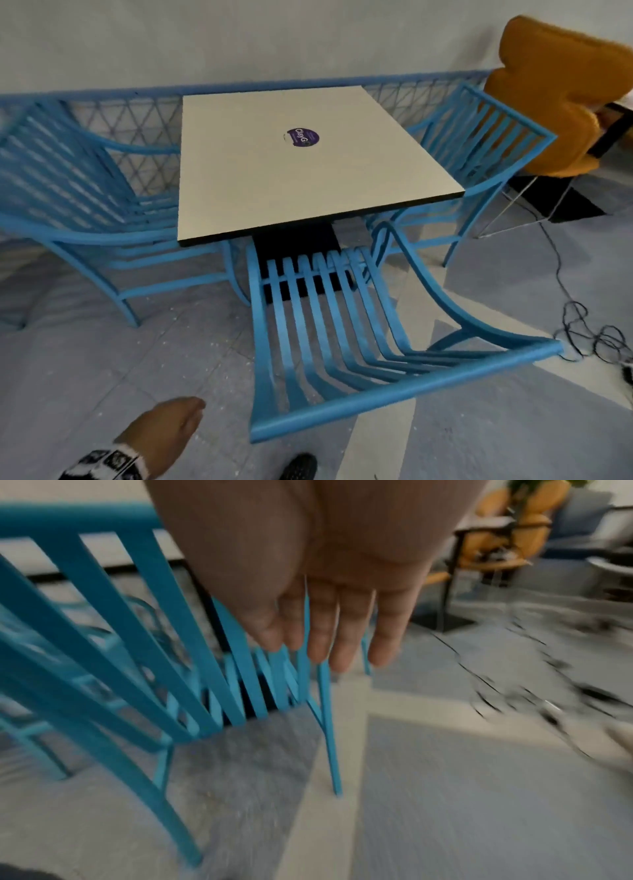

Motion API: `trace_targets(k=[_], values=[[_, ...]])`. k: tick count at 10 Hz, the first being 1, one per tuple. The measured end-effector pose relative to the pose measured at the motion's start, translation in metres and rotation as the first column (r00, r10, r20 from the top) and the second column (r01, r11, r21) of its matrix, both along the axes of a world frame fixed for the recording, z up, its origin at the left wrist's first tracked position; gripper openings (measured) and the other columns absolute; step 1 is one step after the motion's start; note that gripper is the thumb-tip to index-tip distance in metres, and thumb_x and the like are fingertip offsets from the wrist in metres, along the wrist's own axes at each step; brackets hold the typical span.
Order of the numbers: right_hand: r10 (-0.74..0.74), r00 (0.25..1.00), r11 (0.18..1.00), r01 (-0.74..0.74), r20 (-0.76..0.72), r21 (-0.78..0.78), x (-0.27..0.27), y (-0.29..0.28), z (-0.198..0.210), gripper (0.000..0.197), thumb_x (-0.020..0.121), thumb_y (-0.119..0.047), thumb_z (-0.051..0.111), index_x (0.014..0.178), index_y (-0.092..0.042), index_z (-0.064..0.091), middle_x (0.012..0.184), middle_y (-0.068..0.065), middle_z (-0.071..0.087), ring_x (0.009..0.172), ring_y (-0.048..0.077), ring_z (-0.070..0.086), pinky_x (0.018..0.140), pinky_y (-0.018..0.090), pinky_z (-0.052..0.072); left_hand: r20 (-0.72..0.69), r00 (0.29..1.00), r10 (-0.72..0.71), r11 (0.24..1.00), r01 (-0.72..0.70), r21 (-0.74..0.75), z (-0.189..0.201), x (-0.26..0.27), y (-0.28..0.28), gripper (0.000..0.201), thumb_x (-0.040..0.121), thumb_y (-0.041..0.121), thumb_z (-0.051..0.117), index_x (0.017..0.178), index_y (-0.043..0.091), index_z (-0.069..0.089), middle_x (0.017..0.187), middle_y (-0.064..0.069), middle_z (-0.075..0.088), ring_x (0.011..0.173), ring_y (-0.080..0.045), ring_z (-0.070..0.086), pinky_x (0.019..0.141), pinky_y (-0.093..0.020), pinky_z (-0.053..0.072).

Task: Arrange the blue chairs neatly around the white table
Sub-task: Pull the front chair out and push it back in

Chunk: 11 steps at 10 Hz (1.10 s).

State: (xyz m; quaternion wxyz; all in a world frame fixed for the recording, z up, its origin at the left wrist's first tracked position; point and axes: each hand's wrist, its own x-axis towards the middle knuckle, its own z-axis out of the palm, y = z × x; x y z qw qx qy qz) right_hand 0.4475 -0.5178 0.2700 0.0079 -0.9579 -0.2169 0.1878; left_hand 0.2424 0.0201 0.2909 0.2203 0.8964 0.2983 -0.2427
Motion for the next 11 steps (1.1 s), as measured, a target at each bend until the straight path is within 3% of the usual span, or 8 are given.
trace_targets(k=[1,2,3,4,5,6,8,11], values=[[0.054,0.967,0.985,-0.092,0.249,0.145,0.025,0.061,0.057,0.057,0.079,-0.077,0.02,0.092,-0.044,0.065,0.078,-0.003,0.066,0.069,0.02,0.066,0.065,0.039,0.058,0.13,0.991,0.044,0.996,-0.053,0.07,0.041,0.003,-0.031,0.04,0.107,0.042,0.045,0.138,0.021,0.06,0.145,0.001,0.061,0.133,-0.014,0.058,0.113,-0.023,0.04],[0.254,0.932,0.964,-0.267,0.258,0.015,0.063,0.094,0.082,0.051,0.07,-0.065,0.061,0.104,-0.027,0.065,0.101,-0.003,0.066,0.092,0.022,0.064,0.084,0.044,0.053,0.232,0.973,-0.008,0.997,-0.01,0.076,0.089,0.029,-0.087,0.107,0.071,0.094,0.016,0.13,0.021,0.065,0.134,0.001,0.068,0.124,-0.018,0.063,0.106,-0.029,0.046],[0.441,0.892,0.895,-0.43,0.098,-0.117,0.089,0.12,0.074,0.047,0.07,-0.055,0.068,0.107,-0.027,0.058,0.106,-0.003,0.062,0.101,0.024,0.06,0.091,0.044,0.045,0.078,0.984,-0.159,0.98,0.148,0.132,0.105,0.065,-0.139,0.134,0.053,0.102,-0.008,0.144,0.024,0.052,0.146,0.001,0.059,0.133,-0.02,0.056,0.111,-0.035,0.047],[0.454,0.891,0.869,-0.448,-0.023,-0.21,0.097,0.142,0.071,0.036,0.079,-0.051,0.06,0.099,-0.022,0.059,0.103,0.001,0.062,0.098,0.025,0.06,0.082,0.036,0.049,-0.072,0.98,-0.187,0.97,0.196,0.143,0.089,0.093,-0.168,0.079,0.089,0.08,0.041,0.137,0.02,0.056,0.139,-0.007,0.063,0.125,-0.028,0.061,0.105,-0.043,0.053],[0.475,0.879,0.851,-0.466,-0.024,-0.243,0.106,0.143,0.058,0.029,0.08,-0.049,0.057,0.091,-0.023,0.063,0.095,0.003,0.065,0.092,0.026,0.062,0.076,0.034,0.053,-0.157,0.973,-0.17,0.954,0.202,0.221,0.065,0.101,-0.18,0.046,0.095,0.056,0.058,0.116,0.017,0.066,0.119,-0.011,0.072,0.109,-0.033,0.069,0.094,-0.044,0.059],[0.484,0.874,0.839,-0.475,-0.035,-0.266,0.109,0.145,0.055,0.021,0.082,-0.048,0.054,0.078,-0.027,0.057,0.083,0.002,0.062,0.084,0.025,0.062,0.069,0.031,0.049,-0.155,0.975,-0.161,0.945,0.197,0.261,0.054,0.103,-0.177,0.035,0.096,0.044,0.06,0.118,0.016,0.064,0.122,-0.011,0.07,0.112,-0.035,0.069,0.096,-0.045,0.059],[0.511,0.859,0.821,-0.491,-0.009,-0.29,0.098,0.15,0.064,0.024,0.085,-0.046,0.052,0.084,-0.024,0.063,0.075,-0.003,0.054,0.078,0.022,0.057,0.067,0.032,0.049,-0.109,0.966,-0.235,0.913,0.258,0.317,0.044,0.095,-0.164,0.026,0.096,0.04,0.059,0.115,0.023,0.063,0.119,-0.004,0.071,0.108,-0.034,0.071,0.091,-0.045,0.059],[0.669,0.741,0.719,-0.622,0.065,-0.31,0.086,0.205,0.09,0.027,0.086,-0.049,0.051,0.09,-0.025,0.062,0.078,-0.002,0.052,0.085,0.024,0.059,0.064,0.033,0.044,-0.045,0.997,-0.07,0.938,0.081,0.336,0.046,0.056,-0.13,0.024,0.098,0.034,0.055,0.118,0.024,0.064,0.126,0.0,0.071,0.113,-0.031,0.071,0.093,-0.041,0.058]])
